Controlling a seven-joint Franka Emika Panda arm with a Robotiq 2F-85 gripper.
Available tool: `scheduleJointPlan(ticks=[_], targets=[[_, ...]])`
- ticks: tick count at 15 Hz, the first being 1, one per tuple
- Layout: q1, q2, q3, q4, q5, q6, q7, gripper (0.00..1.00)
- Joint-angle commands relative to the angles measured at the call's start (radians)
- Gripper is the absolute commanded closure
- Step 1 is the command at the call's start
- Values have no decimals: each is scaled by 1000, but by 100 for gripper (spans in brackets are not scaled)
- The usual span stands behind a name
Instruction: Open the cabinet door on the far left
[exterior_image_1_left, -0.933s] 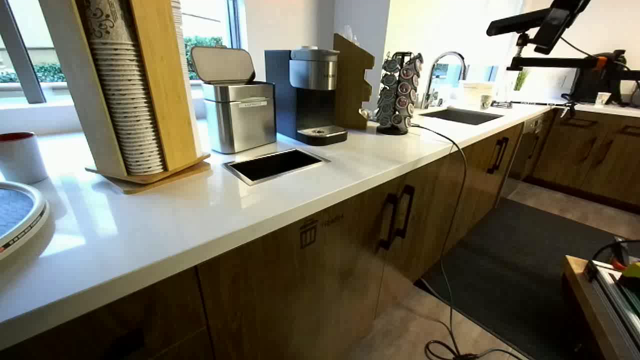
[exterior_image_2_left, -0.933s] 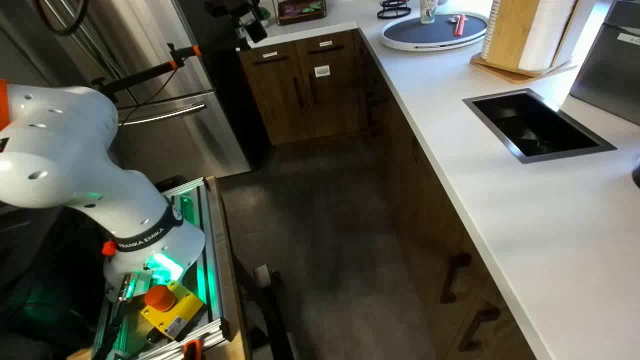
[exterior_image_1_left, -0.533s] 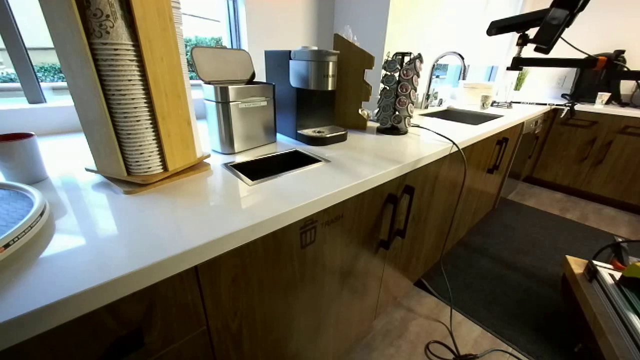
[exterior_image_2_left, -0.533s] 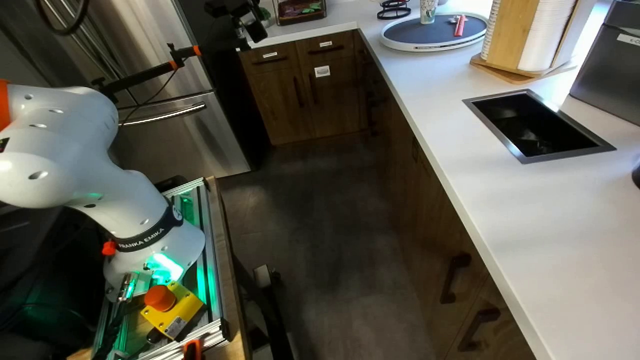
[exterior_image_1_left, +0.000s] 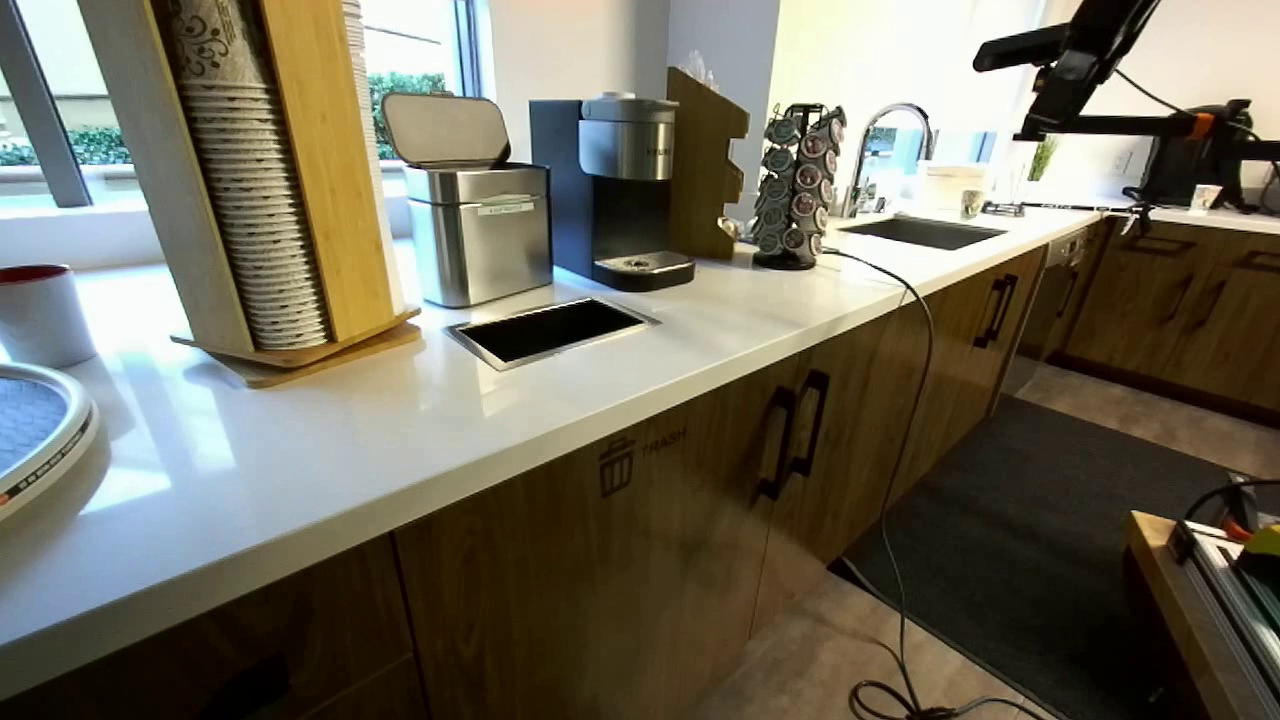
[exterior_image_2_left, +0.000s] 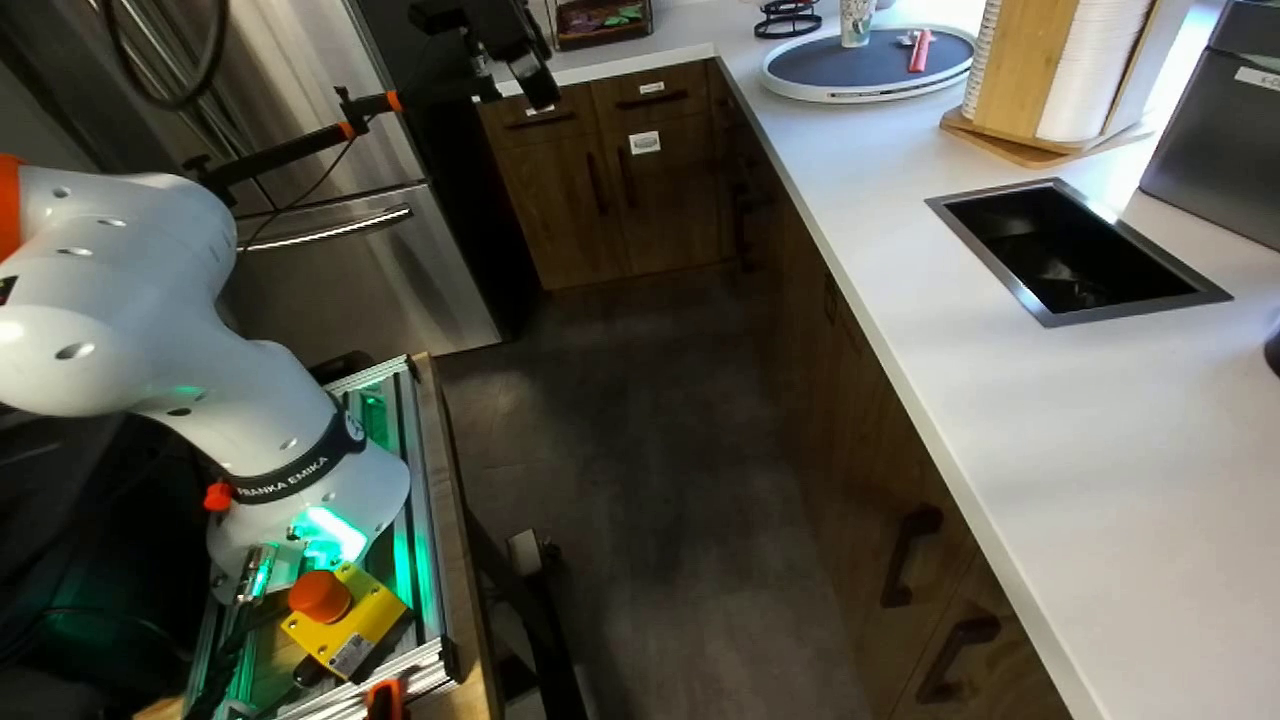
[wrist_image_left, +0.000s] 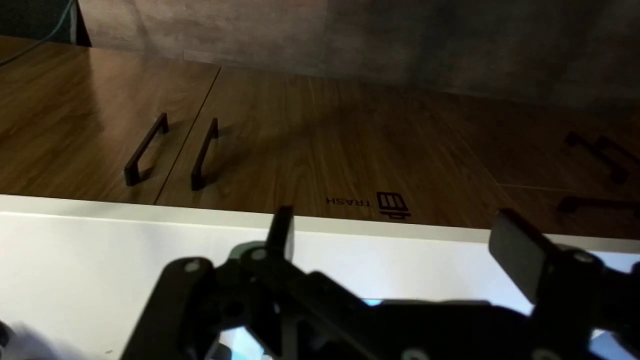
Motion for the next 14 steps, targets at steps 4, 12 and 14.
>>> scheduleJointPlan(ticks=[4,12,14], targets=[[-17,241,-128,-47,-12,263,-171,0],[-30,623,-228,-28,52,613,-278,0],[-43,717,-231,-25,51,753,-276,0]])
